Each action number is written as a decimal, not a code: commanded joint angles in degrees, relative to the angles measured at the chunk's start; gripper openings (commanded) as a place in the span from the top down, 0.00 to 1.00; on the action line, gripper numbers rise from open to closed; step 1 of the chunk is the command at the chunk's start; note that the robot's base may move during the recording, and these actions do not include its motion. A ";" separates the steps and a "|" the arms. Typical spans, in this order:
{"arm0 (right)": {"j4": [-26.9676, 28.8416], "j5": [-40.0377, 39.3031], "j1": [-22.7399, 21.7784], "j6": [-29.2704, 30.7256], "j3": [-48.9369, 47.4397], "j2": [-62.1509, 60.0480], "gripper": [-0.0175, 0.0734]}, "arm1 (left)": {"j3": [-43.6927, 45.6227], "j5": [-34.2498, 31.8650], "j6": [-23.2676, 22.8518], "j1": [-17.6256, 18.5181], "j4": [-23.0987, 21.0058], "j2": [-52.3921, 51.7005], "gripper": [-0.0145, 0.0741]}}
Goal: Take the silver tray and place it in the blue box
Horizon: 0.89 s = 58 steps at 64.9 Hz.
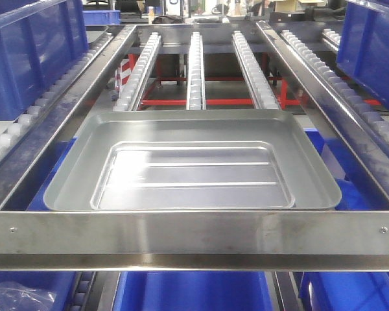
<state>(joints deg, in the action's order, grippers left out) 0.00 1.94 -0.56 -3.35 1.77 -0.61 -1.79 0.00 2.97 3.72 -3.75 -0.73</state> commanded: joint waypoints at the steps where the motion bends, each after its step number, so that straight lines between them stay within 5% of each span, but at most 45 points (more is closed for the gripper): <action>1: -0.45 -5.22 -0.15 0.37 -1.24 -1.17 0.75 | -0.98 -4.82 -0.42 0.26 -0.34 -0.69 0.84; 58: -0.40 -2.95 -0.04 -0.37 -2.66 -0.97 0.75 | 0.52 -4.77 -0.42 0.26 -0.47 -0.54 0.84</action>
<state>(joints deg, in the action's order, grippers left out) 0.00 2.20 -0.56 -3.47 1.77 -0.61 -1.79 0.00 2.97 3.72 -3.75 -0.73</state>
